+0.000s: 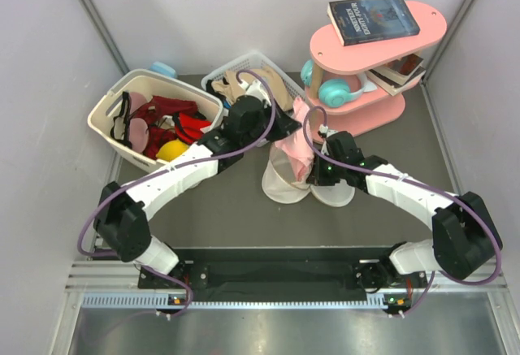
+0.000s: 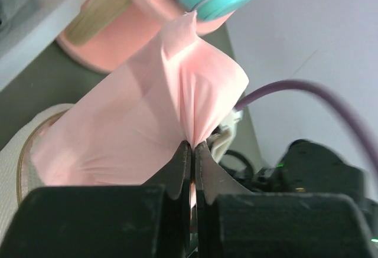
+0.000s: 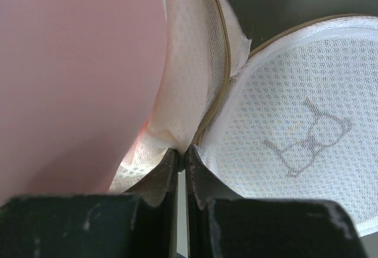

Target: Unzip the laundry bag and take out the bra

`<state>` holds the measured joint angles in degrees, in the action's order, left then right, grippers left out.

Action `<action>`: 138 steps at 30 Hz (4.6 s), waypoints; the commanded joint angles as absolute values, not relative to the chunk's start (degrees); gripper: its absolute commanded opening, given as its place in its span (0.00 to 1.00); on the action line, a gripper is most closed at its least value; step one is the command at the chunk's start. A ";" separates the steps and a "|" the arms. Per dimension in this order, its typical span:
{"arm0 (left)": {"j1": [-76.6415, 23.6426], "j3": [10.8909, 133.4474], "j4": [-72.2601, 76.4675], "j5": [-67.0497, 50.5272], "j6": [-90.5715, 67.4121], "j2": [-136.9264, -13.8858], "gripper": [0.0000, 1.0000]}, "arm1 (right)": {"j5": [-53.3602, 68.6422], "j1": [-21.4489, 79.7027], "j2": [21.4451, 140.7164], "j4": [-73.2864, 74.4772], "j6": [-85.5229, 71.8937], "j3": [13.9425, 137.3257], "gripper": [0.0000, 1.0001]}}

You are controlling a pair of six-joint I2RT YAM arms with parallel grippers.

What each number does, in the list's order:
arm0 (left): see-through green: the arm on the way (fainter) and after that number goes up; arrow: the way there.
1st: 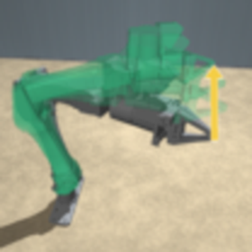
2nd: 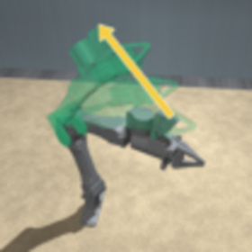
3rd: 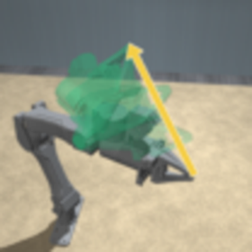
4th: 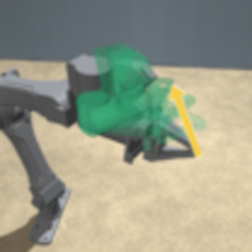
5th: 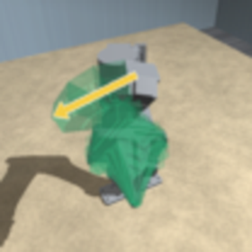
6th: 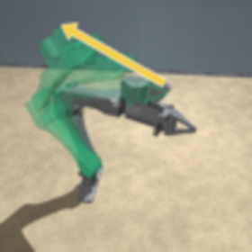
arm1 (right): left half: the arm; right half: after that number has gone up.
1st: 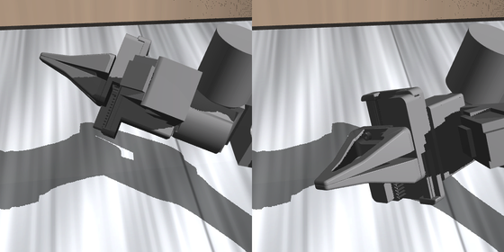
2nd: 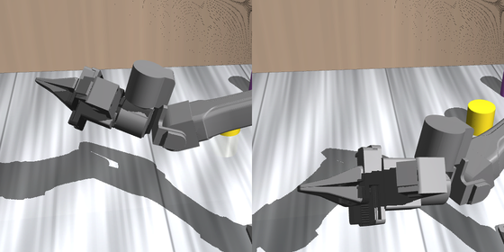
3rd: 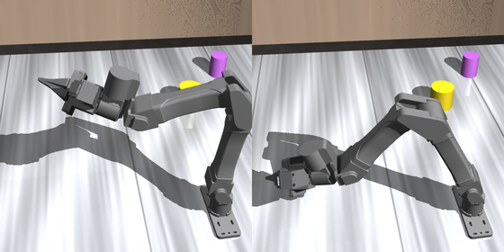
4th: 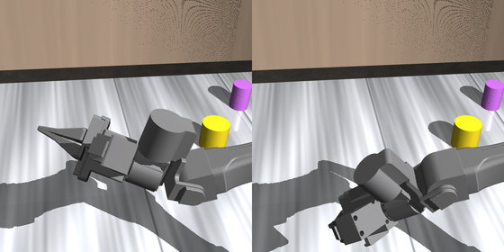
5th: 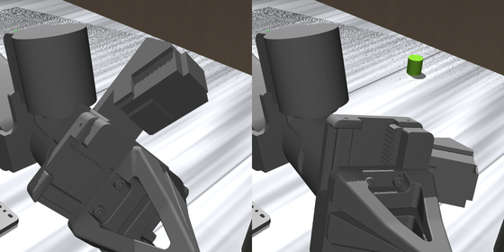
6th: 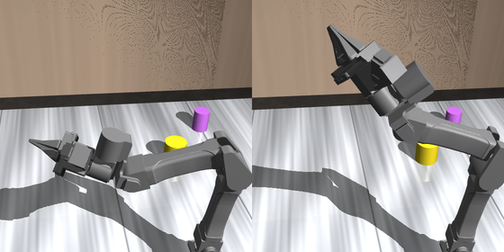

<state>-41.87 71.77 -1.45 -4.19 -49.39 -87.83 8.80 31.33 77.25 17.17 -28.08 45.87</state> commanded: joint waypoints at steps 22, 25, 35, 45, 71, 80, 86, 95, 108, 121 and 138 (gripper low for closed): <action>-27.25 100.98 -28.72 21.17 -23.65 -70.58 0.00 | 9.14 30.67 76.82 15.47 -27.86 47.11 0.00; -25.49 101.51 -32.85 25.29 -22.41 -70.40 0.00 | 9.23 30.67 76.90 15.47 -27.86 47.20 0.00; -19.61 88.35 -29.98 24.80 -19.95 -66.62 0.00 | 9.49 30.76 76.73 15.64 -27.95 46.76 0.00; -12.66 81.74 -24.00 18.12 -18.89 -68.55 0.00 | 9.40 30.85 76.55 15.73 -28.04 46.67 0.00; -7.65 69.17 -13.71 9.14 -20.39 -81.47 0.00 | 8.09 30.85 78.40 17.67 -26.98 49.31 0.00; -7.21 75.23 -15.82 7.39 -21.88 -90.34 0.00 | 7.30 30.94 77.17 18.72 -26.81 50.36 0.00; -7.21 78.57 -19.06 7.91 -22.32 -96.67 0.00 | 6.86 30.85 75.85 19.42 -26.72 50.62 0.01; -7.21 78.40 -21.88 8.00 -22.85 -90.71 0.31 | 4.93 30.76 74.79 22.76 -25.58 55.19 0.09; -7.21 77.87 -27.68 10.19 -26.19 -78.76 0.99 | 0.26 27.52 69.44 30.06 -24.34 60.39 0.66; -7.47 75.41 -31.46 7.03 -27.51 -67.51 0.99 | -5.53 10.11 72.15 34.98 -23.99 47.11 0.55; -7.65 70.84 -35.94 6.15 -26.55 -62.14 0.98 | -5.54 9.49 79.97 28.83 -25.40 40.52 0.38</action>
<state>-7.49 70.83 -35.00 6.20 -27.11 -64.62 -7.07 10.20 78.89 32.73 -25.28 40.64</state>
